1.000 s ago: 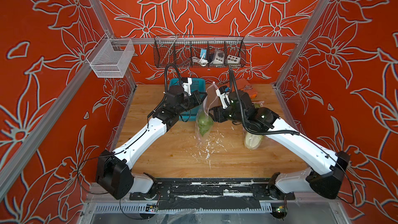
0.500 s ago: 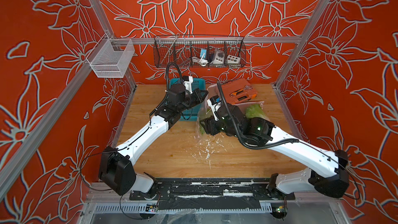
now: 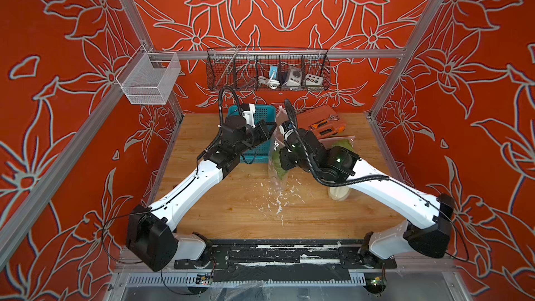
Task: Put the chinese cabbages into a zipper bag and zip it
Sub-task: Adjust the zipper food storage bag at the center of the board.
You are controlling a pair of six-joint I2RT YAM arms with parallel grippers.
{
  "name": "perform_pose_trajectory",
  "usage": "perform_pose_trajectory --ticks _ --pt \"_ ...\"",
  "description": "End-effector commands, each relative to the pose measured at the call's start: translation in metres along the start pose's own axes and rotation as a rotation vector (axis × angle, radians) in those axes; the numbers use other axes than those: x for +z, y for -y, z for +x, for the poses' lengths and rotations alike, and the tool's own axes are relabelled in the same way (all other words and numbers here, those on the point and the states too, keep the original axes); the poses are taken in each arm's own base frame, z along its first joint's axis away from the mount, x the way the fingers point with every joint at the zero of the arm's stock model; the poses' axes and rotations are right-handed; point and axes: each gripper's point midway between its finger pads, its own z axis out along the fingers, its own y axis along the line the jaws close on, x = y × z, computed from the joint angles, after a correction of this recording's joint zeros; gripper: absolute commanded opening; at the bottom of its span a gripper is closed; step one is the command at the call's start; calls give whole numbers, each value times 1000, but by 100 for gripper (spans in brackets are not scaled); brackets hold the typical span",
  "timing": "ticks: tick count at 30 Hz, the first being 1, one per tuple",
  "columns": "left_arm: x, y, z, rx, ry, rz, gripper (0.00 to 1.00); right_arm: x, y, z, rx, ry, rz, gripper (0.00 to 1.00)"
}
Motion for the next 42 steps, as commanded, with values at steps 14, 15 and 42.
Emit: perform_pose_trajectory --ticks 14,15,42 --pt "-48 24 -27 149 235 -14 49 -19 83 22 32 -220 -239 0" --pt "-46 18 -30 182 225 -21 54 -14 102 25 56 -228 -183 0" --pt "26 -62 -4 375 -142 142 63 -54 75 -22 26 -70 -341 0"
